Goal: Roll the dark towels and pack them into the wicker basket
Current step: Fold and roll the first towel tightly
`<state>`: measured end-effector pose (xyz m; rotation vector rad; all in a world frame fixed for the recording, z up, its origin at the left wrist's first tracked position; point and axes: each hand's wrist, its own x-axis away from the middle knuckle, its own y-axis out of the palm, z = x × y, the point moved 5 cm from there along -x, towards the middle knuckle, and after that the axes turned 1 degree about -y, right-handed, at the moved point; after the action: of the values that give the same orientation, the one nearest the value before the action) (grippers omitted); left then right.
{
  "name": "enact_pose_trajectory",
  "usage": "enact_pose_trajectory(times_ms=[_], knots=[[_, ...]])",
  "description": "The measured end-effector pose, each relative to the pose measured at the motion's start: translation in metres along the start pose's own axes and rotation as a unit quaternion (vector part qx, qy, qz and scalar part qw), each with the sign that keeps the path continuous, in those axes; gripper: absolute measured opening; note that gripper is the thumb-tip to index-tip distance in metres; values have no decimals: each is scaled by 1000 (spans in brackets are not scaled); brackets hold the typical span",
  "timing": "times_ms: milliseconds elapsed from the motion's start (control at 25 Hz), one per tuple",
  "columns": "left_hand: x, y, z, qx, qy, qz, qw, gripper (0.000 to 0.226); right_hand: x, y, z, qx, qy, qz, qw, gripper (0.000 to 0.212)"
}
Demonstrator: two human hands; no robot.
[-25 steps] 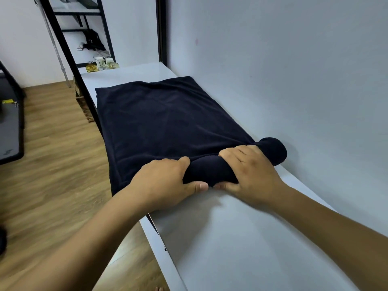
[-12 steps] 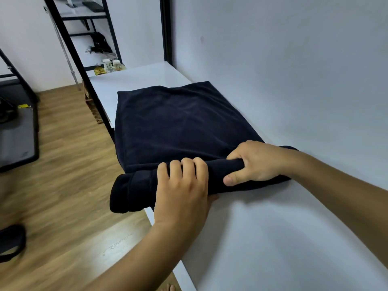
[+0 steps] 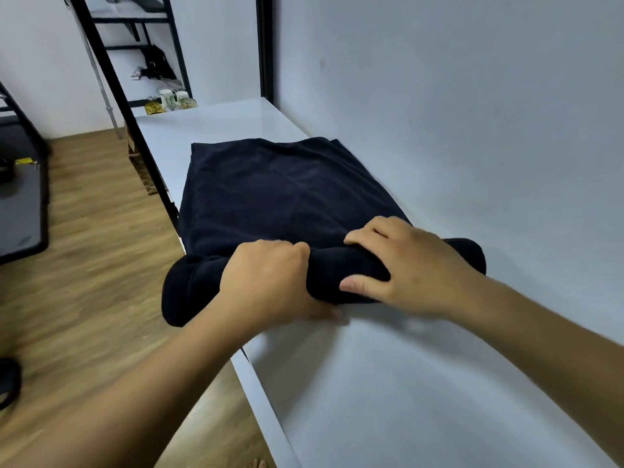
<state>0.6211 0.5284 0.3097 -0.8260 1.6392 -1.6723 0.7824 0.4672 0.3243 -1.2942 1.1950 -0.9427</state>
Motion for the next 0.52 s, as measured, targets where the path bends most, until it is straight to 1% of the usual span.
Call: enact_pose_trajectory(times_ms=[40,80,160,200,240,280,320,400,520], knots=[[-5,-1,-4,7,-8,-22,1000,76,8,6,-7,87,-44,75,992,68],[-9,-1,-6,17,-14,-50,998,76,12,16,-10,141,-66,116,981,72],[-15,-1,-10,40,-18,-89,995,75,9,27,-10,170,-84,129,973,75],[-15,-2,-11,40,-18,-90,995,76,3,26,-8,159,-91,99,978,74],[-13,-2,-10,33,-14,-77,996,76,-5,21,-6,135,-76,35,987,72],[-8,0,-9,17,-7,-50,999,75,-11,14,-4,107,-45,-42,992,70],[-2,1,-7,-4,6,-7,1000,75,-13,9,-3,68,-20,-102,992,66],[11,5,-3,-36,39,74,996,74,-17,5,0,-28,15,-164,986,58],[24,11,-5,-42,82,151,984,80,-24,12,4,-170,26,-238,956,39]])
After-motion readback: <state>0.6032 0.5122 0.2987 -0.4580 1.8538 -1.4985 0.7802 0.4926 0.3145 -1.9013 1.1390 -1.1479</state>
